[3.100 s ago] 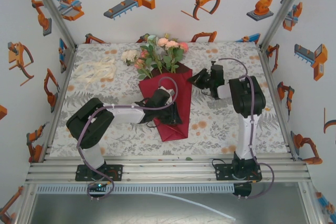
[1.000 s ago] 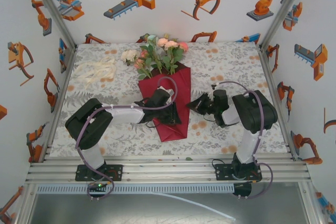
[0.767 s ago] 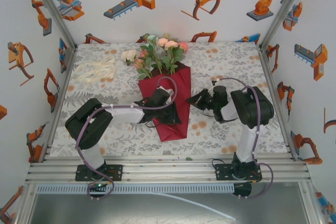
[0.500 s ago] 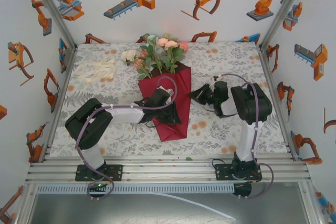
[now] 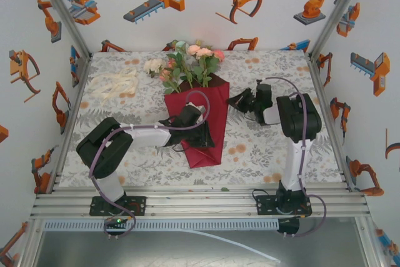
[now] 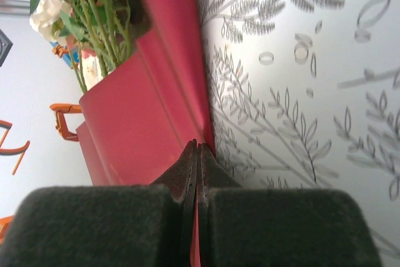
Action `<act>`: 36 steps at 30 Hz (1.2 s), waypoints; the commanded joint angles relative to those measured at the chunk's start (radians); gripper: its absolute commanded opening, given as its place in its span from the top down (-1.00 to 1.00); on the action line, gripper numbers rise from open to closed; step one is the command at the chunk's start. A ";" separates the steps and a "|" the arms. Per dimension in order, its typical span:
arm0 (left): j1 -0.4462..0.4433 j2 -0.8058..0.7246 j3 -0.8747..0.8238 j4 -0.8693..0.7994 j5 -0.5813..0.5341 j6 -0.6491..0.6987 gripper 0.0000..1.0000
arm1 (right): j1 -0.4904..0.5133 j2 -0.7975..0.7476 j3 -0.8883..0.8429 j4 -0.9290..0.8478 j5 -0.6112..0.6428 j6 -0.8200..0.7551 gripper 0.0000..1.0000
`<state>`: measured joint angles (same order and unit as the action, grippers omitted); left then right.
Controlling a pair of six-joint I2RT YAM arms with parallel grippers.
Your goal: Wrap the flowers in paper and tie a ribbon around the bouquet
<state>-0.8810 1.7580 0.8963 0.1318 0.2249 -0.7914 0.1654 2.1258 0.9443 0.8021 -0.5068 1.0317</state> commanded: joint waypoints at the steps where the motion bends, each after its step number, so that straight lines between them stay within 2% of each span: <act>1: 0.011 -0.013 -0.017 -0.051 -0.024 0.023 0.27 | -0.007 0.041 0.061 -0.121 0.034 -0.046 1.00; 21: 0.027 -0.032 -0.040 -0.044 -0.021 0.021 0.27 | -0.049 0.174 0.389 -0.359 0.032 -0.082 1.00; 26: 0.030 -0.035 -0.040 -0.047 -0.020 0.021 0.27 | -0.072 0.165 0.466 -0.420 0.028 -0.091 1.00; 31: 0.029 -0.047 -0.030 -0.061 -0.023 0.024 0.27 | -0.072 0.030 0.539 -0.584 0.018 -0.187 1.00; 36: 0.030 -0.079 -0.015 -0.080 -0.040 0.030 0.25 | -0.040 -0.252 0.303 -0.564 0.036 -0.237 1.00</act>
<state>-0.8566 1.7245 0.8749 0.1066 0.2165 -0.7906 0.0975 2.0541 1.3411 0.2493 -0.4793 0.8581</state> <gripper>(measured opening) 0.373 0.003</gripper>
